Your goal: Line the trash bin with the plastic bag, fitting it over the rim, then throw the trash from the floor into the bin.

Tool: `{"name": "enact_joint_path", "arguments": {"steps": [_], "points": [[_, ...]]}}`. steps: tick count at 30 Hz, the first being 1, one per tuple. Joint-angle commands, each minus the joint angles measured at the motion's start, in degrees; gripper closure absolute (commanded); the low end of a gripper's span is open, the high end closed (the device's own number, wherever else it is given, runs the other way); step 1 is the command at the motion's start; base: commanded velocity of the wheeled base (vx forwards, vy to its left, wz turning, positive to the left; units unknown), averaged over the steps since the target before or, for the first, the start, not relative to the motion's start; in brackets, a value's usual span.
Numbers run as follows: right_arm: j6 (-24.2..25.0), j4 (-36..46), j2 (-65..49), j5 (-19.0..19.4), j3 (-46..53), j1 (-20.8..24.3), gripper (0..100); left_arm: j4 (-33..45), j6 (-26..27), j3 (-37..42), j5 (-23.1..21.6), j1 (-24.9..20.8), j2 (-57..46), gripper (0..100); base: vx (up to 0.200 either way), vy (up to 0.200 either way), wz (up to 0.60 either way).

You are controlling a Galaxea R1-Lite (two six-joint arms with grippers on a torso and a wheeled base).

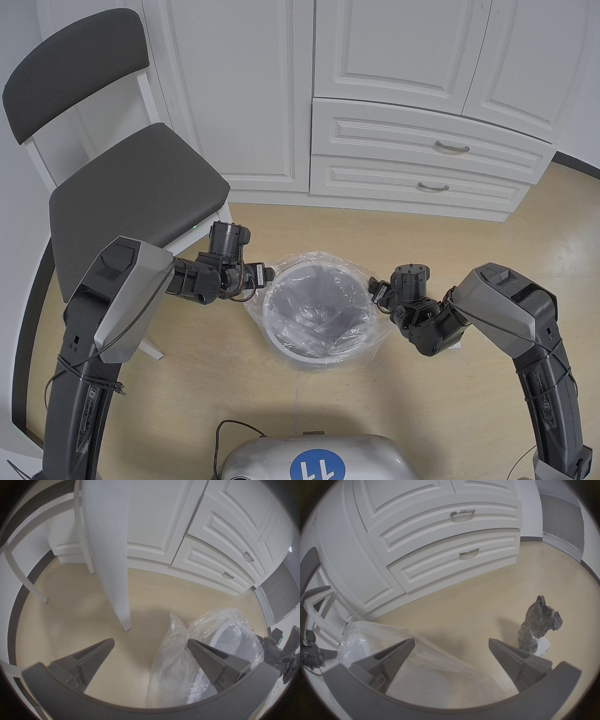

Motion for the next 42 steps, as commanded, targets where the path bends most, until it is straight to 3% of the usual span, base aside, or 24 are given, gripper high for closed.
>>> {"name": "enact_joint_path", "arguments": {"steps": [1,20,28,37,42], "points": [[-0.03,0.02,1.96,0.01,-0.52,0.05,0,1.68,-0.01,-2.64,0.99,0.31,1.99,0,0.000,0.000,0.00],[-0.03,0.02,-0.42,-0.26,0.45,0.31,0,9.32,0.08,-3.69,2.22,0.05,0.49,0,0.000,0.000,0.00],[-1.00,1.25,-10.44,0.01,8.36,2.15,0,8.88,1.75,4.65,2.39,-1.01,-6.89,0,0.000,0.000,0.00],[-4.43,1.25,-14.13,0.01,13.28,4.35,0,8.36,3.77,9.31,4.33,-1.71,-10.05,0,0.000,0.000,0.00],[-13.48,1.34,-17.73,0.01,21.80,5.32,0,8.27,11.07,16.08,4.42,-0.83,-13.22,0,0.000,0.000,0.00]]}}
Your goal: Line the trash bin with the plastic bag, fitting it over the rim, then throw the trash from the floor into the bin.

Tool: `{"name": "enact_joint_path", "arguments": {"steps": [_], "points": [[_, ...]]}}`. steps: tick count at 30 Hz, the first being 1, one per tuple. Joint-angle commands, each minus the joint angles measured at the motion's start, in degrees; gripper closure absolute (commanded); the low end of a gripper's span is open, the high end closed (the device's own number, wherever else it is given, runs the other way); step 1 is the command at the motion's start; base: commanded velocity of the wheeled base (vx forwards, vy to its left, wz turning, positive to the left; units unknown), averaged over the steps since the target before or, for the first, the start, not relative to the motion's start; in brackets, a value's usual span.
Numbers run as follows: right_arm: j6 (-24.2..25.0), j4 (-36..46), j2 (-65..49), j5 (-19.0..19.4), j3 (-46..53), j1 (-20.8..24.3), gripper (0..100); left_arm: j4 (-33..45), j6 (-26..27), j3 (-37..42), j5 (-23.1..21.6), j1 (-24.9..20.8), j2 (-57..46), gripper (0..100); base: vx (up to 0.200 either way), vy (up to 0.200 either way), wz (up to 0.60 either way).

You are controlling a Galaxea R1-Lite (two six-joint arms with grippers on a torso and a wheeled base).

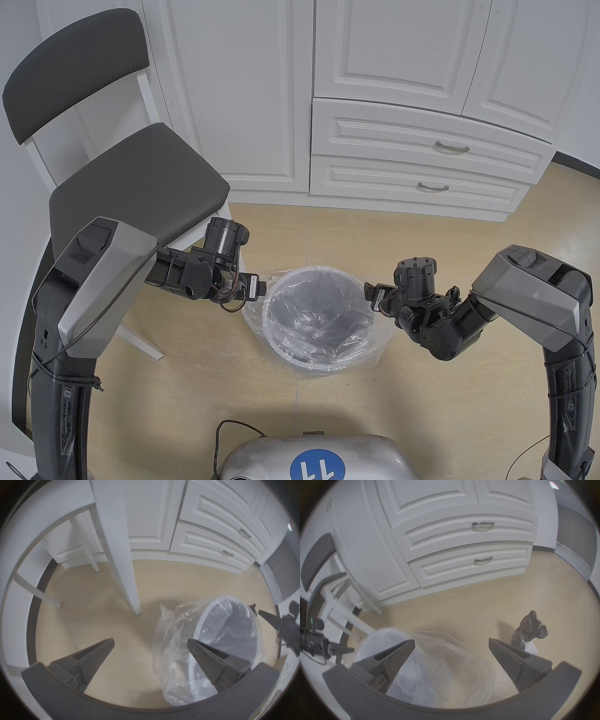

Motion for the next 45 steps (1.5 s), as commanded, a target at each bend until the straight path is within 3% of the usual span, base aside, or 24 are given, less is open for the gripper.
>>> {"name": "enact_joint_path", "arguments": {"steps": [1,3,6,12,16,19,28,35,45], "points": [[-5.49,0.16,-4.33,0.01,6.77,1.05,0,-0.11,4.67,5.45,0.15,0.75,-3.64,0,0.000,0.000,0.00],[-10.41,-0.46,-7.15,0.09,11.87,1.23,0,-1.16,8.71,9.41,-0.38,2.07,-5.92,0,0.000,0.000,0.00],[-12.34,-0.02,-9.52,0.62,15.21,1.75,0,-3.10,9.77,10.99,-0.73,2.25,-6.45,0,0.000,0.000,0.00],[-20.78,-0.72,-12.42,8.36,26.72,4.48,0,-7.31,12.31,13.36,-1.26,2.51,-5.83,0,0.000,0.000,0.00],[-19.37,-0.81,-8.20,8.53,25.32,6.59,0,-8.28,12.31,13.62,-1.26,2.51,-5.83,0,0.000,0.000,0.00],[-14.98,-0.64,-2.84,8.27,21.54,8.17,0,-9.86,12.23,13.89,-1.26,2.51,-5.66,0,0.000,0.000,0.00],[-9.53,-0.64,5.16,8.00,14.07,8.17,0,-10.83,12.23,13.89,-1.26,2.51,-5.48,0,0.000,0.000,0.00],[-6.01,-0.64,6.39,6.33,8.97,5.80,0,-11.62,12.23,13.89,-1.26,2.60,-5.13,0,0.000,0.000,0.00],[-4.87,-0.72,8.06,5.81,3.61,0.61,0,-12.50,12.23,13.98,-1.26,2.60,-5.04,0,0.000,0.000,0.00]]}}
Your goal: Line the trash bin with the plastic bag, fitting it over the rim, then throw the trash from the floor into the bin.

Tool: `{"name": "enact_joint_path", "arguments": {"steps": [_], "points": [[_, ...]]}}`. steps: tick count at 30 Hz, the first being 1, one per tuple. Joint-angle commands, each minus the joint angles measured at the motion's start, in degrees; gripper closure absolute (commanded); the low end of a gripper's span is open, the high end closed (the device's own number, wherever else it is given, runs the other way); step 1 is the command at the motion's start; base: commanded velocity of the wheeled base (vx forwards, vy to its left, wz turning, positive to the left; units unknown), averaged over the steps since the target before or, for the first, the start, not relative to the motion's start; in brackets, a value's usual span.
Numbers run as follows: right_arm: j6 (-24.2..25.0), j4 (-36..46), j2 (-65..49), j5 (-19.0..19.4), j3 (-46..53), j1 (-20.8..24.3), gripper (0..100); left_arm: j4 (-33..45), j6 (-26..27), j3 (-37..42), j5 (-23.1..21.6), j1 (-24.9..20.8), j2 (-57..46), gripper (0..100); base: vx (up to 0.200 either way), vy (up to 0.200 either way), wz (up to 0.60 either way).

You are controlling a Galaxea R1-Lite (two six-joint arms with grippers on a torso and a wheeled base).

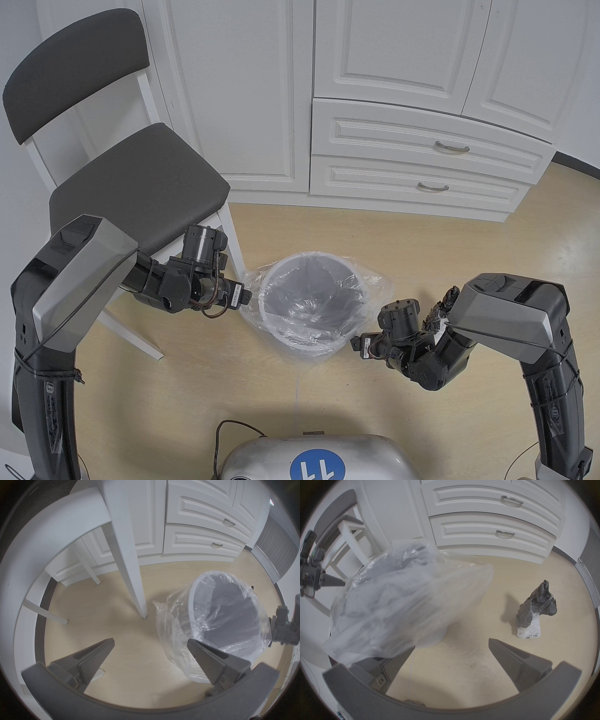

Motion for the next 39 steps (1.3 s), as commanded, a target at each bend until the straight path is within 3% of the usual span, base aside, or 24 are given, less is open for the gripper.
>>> {"name": "enact_joint_path", "arguments": {"steps": [1,9,16,29,33,37,39], "points": [[0.65,-0.03,1.90,-0.14,-3.22,-2.74,0,-0.05,0.00,0.02,0.01,0.02,0.05,0,0.000,0.000,0.00],[5.66,-0.03,4.63,-1.55,-9.38,-4.32,0,-0.05,0.09,0.98,0.01,-0.34,-0.21,0,0.000,0.000,0.00],[4.87,0.41,1.37,-1.55,-6.04,-4.32,0,-0.05,0.26,0.63,-0.08,-0.16,0.93,0,0.000,0.000,0.00],[-7.97,1.73,-17.35,-0.85,10.75,-5.20,0,-0.05,0.00,-3.41,-1.31,0.81,7.52,0,0.000,0.000,0.00],[-7.26,1.55,-18.84,-0.85,10.66,-3.35,0,-0.05,-0.35,-5.61,-1.40,0.90,10.25,0,0.000,0.000,0.00],[-2.16,-1.44,-16.56,-1.46,7.41,-0.63,0,-0.14,-0.97,-7.63,-1.48,0.46,12.53,0,0.000,0.000,0.00],[-2.16,-1.44,-16.56,-1.46,7.41,-0.63,0,-0.14,-0.97,-7.63,-1.48,0.46,12.53,0,0.000,0.000,0.00]]}}
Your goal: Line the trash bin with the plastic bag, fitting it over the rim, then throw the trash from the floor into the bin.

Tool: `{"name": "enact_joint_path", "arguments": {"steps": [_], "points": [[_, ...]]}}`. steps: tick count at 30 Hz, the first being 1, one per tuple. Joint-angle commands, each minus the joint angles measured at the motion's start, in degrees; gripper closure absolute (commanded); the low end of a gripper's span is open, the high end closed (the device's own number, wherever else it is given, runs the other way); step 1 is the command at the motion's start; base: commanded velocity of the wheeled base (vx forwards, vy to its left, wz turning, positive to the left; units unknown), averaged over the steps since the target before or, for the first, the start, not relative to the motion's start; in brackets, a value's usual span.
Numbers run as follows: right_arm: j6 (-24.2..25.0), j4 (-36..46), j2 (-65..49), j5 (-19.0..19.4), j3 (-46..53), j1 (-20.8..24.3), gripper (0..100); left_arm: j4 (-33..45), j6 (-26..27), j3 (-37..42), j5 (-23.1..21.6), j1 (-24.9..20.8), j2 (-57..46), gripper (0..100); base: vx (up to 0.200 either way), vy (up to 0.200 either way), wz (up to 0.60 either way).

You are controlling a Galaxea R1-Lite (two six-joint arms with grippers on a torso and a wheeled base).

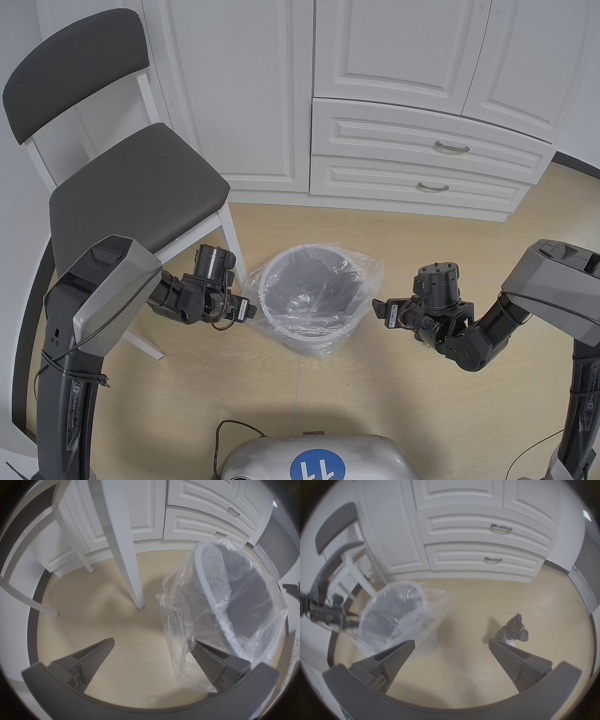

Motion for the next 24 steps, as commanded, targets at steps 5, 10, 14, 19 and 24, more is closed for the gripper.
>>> {"name": "enact_joint_path", "arguments": {"steps": [5,10,14,19,24], "points": [[8.85,-0.64,5.48,-3.13,-9.39,5.03,0,-0.76,-2.66,-2.17,-0.62,-0.23,2.88,0,0.000,0.000,0.00],[10.61,3.23,9.97,-6.30,-14.31,6.70,0,-0.76,-2.57,-1.11,-1.06,-0.40,1.65,0,0.000,0.000,0.00],[15.18,9.38,11.11,-6.38,-18.18,8.02,0,-0.85,-2.57,-0.85,-1.06,-0.58,1.30,0,0.000,0.000,0.00],[18.43,15.62,11.11,-6.38,-20.64,8.19,0,-0.85,-2.48,-0.76,-0.98,-0.84,1.21,0,0.000,0.000,0.00],[18.25,22.22,7.77,-6.30,-19.67,8.11,0,-0.85,-2.57,-0.67,-1.06,-0.93,0.86,0,0.000,0.000,0.00]]}}
